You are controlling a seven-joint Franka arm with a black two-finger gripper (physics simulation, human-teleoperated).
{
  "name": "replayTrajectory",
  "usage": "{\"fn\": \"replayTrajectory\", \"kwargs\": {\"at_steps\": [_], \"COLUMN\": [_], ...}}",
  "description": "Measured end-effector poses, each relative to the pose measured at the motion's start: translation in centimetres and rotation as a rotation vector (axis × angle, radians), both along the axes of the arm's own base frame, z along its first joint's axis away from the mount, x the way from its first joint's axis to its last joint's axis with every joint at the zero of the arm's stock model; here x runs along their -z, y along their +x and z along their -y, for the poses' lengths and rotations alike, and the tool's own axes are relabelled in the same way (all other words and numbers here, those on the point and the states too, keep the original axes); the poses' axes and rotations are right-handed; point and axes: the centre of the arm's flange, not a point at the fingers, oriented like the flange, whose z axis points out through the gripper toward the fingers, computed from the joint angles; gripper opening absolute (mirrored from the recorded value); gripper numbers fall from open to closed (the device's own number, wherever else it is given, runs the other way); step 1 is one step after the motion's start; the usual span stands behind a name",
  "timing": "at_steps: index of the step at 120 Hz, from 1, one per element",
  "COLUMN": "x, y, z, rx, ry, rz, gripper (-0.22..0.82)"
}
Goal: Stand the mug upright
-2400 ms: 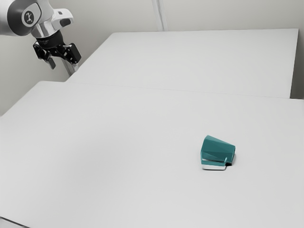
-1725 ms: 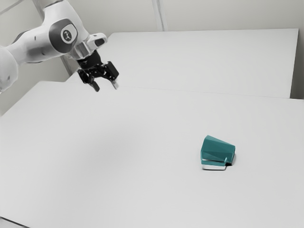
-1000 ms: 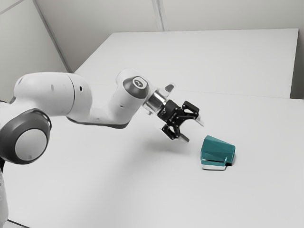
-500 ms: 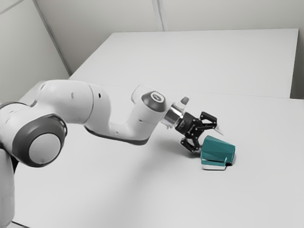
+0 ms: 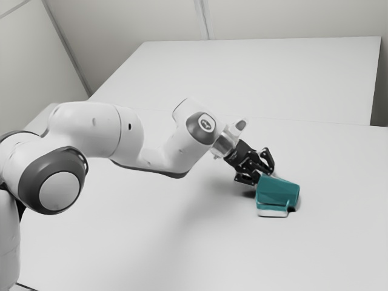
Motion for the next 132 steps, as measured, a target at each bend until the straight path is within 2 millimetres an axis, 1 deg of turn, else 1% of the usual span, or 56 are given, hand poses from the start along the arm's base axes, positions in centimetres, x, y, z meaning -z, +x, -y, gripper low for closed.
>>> {"fn": "replayTrajectory", "kwargs": {"at_steps": [15,24,36,59,63,73,88,102,112,119,132], "x": [-2.8,-3.8,-4.6,-4.9,-5.6,-8.4,-11.3,-13.7,-14.7,-15.2,-15.4], "y": [1.3,1.8,2.2,2.1,2.1,1.8,1.3,0.3,-0.6,-1.0,-2.8], "z": [0.1,0.1,0.3,0.7,0.8,0.8,0.1,-1.0,-2.1,-3.8,-7.6], "rx": [0.034,0.047,0.054,0.061,0.074,0.108,0.159,0.216,0.253,0.263,0.258], "ry": [0.044,0.062,0.074,0.1,0.118,0.178,0.289,0.429,0.528,0.597,0.689], "rz": [0.076,0.104,0.123,0.123,0.138,0.192,0.259,0.327,0.363,0.376,0.362], "gripper": [-0.11,-0.13,-0.16,-0.17,-0.17,-0.18,-0.18,-0.18,-0.18,-0.18,-0.18]}}
